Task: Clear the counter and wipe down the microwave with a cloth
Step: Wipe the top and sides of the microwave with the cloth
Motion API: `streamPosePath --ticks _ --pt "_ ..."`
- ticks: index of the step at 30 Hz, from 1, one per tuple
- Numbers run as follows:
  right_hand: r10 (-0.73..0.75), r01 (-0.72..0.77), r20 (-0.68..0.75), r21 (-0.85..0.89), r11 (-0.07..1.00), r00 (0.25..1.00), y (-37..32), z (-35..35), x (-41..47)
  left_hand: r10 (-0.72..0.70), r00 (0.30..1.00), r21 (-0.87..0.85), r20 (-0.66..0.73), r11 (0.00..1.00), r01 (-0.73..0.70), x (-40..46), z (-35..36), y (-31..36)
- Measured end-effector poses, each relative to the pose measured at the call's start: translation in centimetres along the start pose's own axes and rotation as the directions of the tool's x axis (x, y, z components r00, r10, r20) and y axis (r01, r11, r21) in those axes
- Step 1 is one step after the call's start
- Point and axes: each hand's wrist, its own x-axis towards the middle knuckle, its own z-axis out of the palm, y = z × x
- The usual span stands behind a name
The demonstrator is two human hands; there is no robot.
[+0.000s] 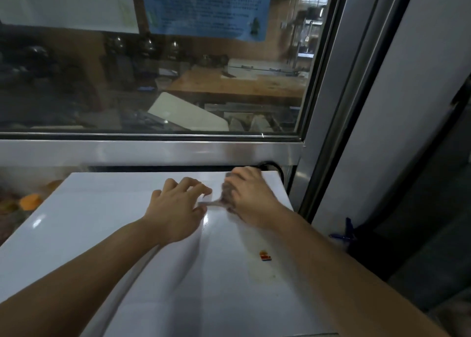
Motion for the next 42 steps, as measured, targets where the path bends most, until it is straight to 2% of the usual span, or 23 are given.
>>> streamPosePath --ticks 2,4,7,9,12,14,16,19,22,25,28,31,33,35,39,42 --pt "0.059 -0.042 -0.054 0.269 0.962 0.997 -0.6 0.2 0.3 0.005 1.0 -0.002 0.014 1.0 -0.005 0.1 -0.4 0.0" --pt "0.215 -0.19 -0.014 0.415 0.89 0.977 0.7 -0.2 -0.1 0.013 0.999 -0.064 0.042 0.998 -0.01 0.2 -1.2 -0.4" --pt "0.427 -0.409 0.03 0.353 0.841 0.904 4.7 -0.6 -0.9 0.012 1.0 -0.197 0.014 0.98 -0.009 -0.4 -2.3 -2.2" --pt "0.455 -0.453 0.073 0.319 0.833 0.888 6.2 -0.6 -1.2 -0.007 0.998 -0.144 -0.056 0.99 -0.001 -1.0 -2.7 -4.0" --pt "0.413 -0.406 0.023 0.237 0.882 0.91 4.9 0.0 -0.1 -0.114 0.989 0.0 -0.09 0.993 0.114 -1.8 -3.3 -7.6" --pt "0.299 -0.291 -0.024 0.172 0.941 0.954 2.3 0.3 1.1 -0.184 0.98 0.063 -0.076 0.98 0.189 -2.2 -3.4 -9.6" --pt "0.18 -0.172 -0.029 0.175 0.969 0.983 -1.0 0.5 3.1 -0.185 0.981 0.046 -0.064 0.981 0.188 -2.6 -3.1 -10.7" --pt "0.083 -0.076 -0.024 0.209 0.975 0.996 -7.0 1.5 7.7 -0.128 0.985 -0.011 -0.119 0.992 0.128 -2.7 -2.7 -11.4" --pt "0.161 -0.146 -0.013 0.35 0.925 0.987 -10.0 2.0 10.2 -0.107 0.983 -0.111 -0.147 0.99 0.091 -3.1 -3.2 -12.7" --pt "0.187 -0.167 -0.004 0.428 0.888 0.982 -8.2 1.8 8.5 -0.05 0.993 -0.125 -0.105 0.992 0.037 -4.5 -4.1 -15.1" --pt "0.354 -0.34 0.013 0.321 0.884 0.935 -4.8 1.3 5.9 -0.058 0.99 0.073 -0.127 0.995 0.068 -6.1 -4.9 -17.4" --pt "0.445 -0.445 0.039 0.174 0.878 0.894 -4.2 1.0 5.6 -0.112 0.984 0.074 -0.14 0.99 0.123 -7.4 -5.2 -18.3" --pt "0.39 -0.39 0.024 0.148 0.909 0.92 -6.5 1.0 6.9 -0.102 0.987 0.03 -0.126 0.994 0.106 -7.8 -5.2 -18.5" --pt "0.271 -0.268 0.0 0.164 0.949 0.962 -10.4 1.7 9.2 -0.09 0.991 -0.024 -0.103 0.996 0.088 -8.1 -5.3 -18.8" --pt "0.177 -0.168 -0.003 0.304 0.938 0.984 -18.1 3.0 14.9 -0.069 0.994 -0.164 -0.087 0.985 0.054 -8.9 -5.6 -19.3" --pt "0.115 -0.114 0.017 0.351 0.929 0.993 -19.5 3.1 16.3 -0.05 0.996 -0.189 -0.077 0.981 0.035 -10.1 -6.2 -20.0"
